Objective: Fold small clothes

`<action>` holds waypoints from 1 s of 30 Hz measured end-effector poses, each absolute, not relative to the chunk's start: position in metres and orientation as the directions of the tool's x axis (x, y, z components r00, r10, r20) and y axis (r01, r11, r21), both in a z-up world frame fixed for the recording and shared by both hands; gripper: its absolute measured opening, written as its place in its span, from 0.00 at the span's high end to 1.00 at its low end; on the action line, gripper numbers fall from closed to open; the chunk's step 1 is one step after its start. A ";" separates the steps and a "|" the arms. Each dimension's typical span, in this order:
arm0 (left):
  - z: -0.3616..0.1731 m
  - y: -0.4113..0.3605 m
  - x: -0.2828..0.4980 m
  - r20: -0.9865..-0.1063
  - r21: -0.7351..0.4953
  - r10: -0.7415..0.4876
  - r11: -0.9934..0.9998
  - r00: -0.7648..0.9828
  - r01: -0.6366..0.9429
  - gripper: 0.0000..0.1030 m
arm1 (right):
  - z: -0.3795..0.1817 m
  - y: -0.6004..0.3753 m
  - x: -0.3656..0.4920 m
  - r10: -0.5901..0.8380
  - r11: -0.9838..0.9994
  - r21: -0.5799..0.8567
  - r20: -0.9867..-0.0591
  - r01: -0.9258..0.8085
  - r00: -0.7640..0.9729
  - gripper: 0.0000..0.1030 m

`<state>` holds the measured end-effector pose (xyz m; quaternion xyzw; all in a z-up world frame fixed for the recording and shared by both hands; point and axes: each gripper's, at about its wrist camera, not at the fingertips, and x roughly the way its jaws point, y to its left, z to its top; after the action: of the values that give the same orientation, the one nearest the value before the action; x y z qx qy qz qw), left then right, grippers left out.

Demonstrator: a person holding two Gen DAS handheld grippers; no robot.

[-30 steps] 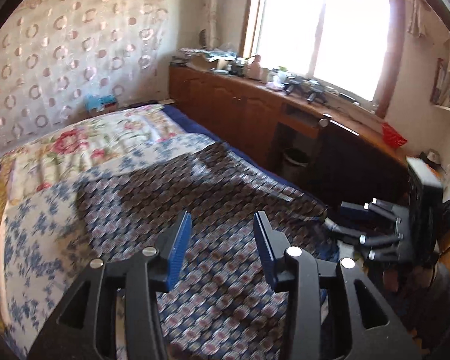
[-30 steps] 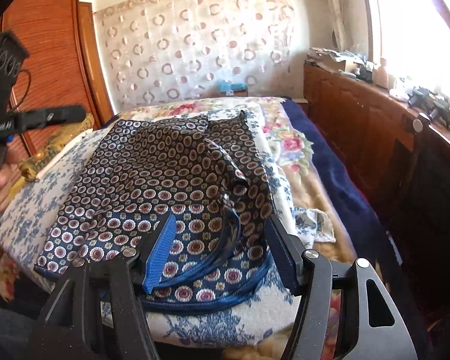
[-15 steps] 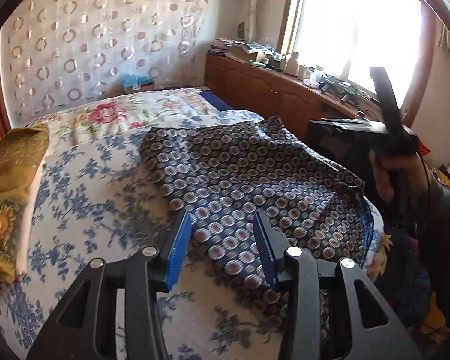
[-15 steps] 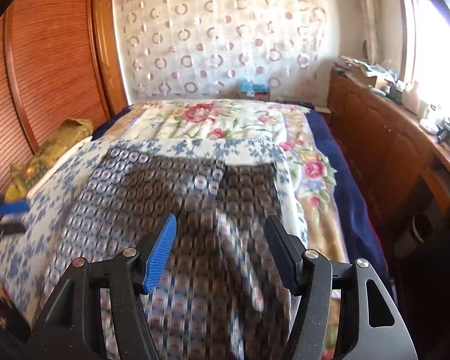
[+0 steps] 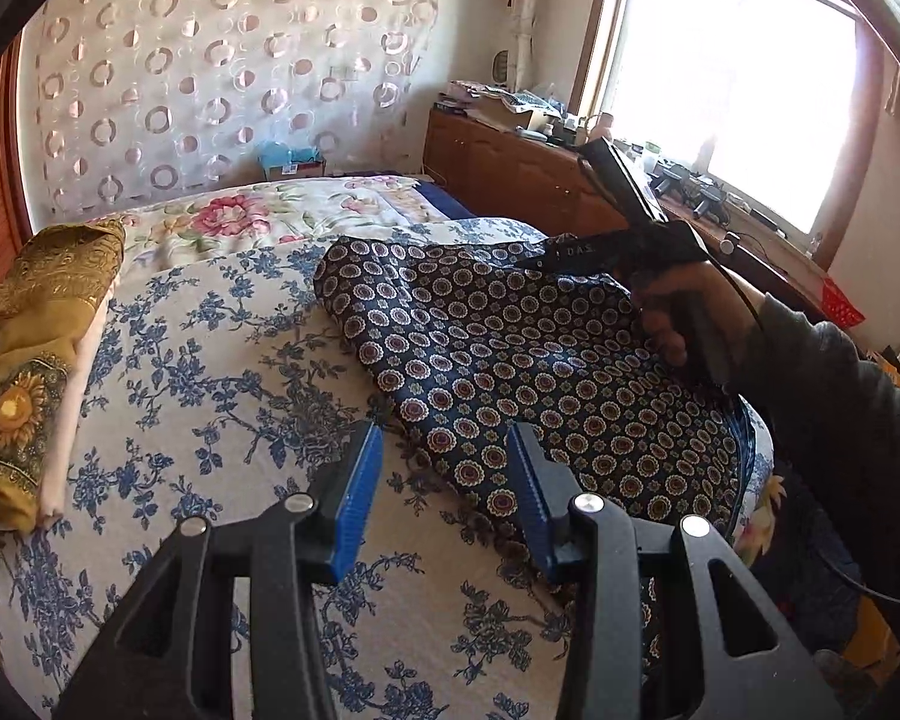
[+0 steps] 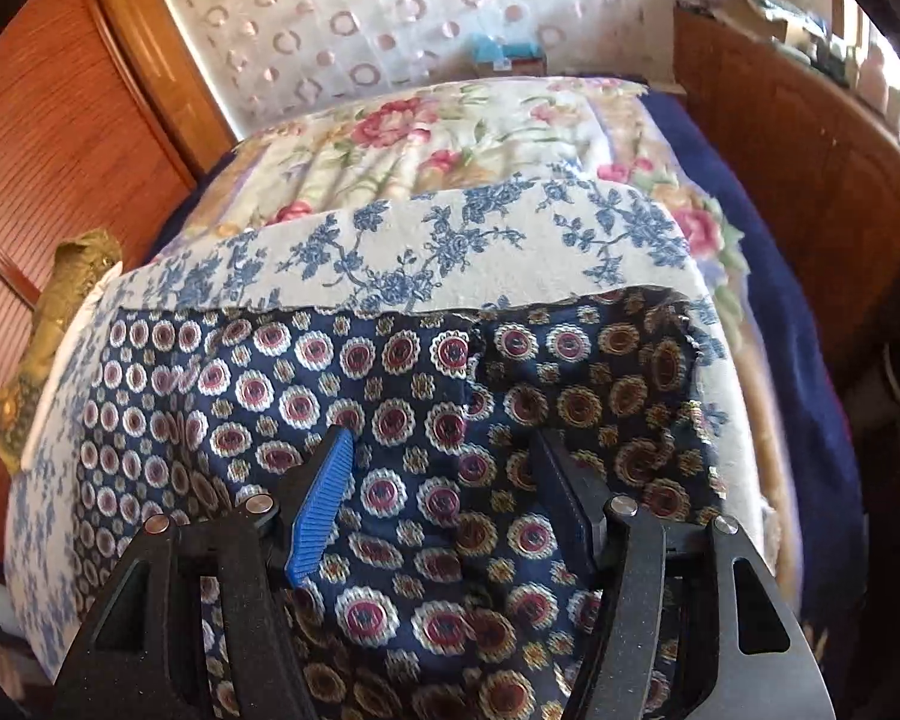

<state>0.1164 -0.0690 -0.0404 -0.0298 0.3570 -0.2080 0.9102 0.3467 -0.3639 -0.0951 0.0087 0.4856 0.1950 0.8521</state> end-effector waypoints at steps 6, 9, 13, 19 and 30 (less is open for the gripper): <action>-0.044 -0.072 0.113 -0.641 -0.208 -0.406 0.908 0.651 0.362 0.60 | -0.082 -0.346 0.330 0.354 0.891 0.135 -0.805 -0.434 0.477 0.96; -0.044 -0.074 0.112 -0.641 -0.208 -0.410 0.907 0.650 0.367 0.60 | -0.057 -0.351 0.321 0.338 0.897 0.080 -0.757 -0.434 0.560 0.98; -0.046 -0.079 0.113 -0.641 -0.209 -0.417 0.903 0.644 0.376 0.60 | -0.027 -0.364 0.324 0.247 0.930 -0.014 -0.718 -0.368 0.651 0.98; -0.049 -0.089 0.113 -0.647 -0.216 -0.443 0.887 0.621 0.409 0.59 | -0.025 -0.384 0.335 0.113 0.957 -0.096 -0.743 -0.272 0.660 0.79; -0.060 -0.107 0.111 -0.665 -0.209 -0.450 0.878 0.595 0.431 0.46 | -0.043 -0.429 0.225 0.178 0.938 -0.076 -0.730 -0.338 0.660 0.58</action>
<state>0.1111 -0.1075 -0.0597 -0.0131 0.3760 -0.2467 0.8931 0.2245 -0.4290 -0.0432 -0.1029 0.3872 0.1424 0.9051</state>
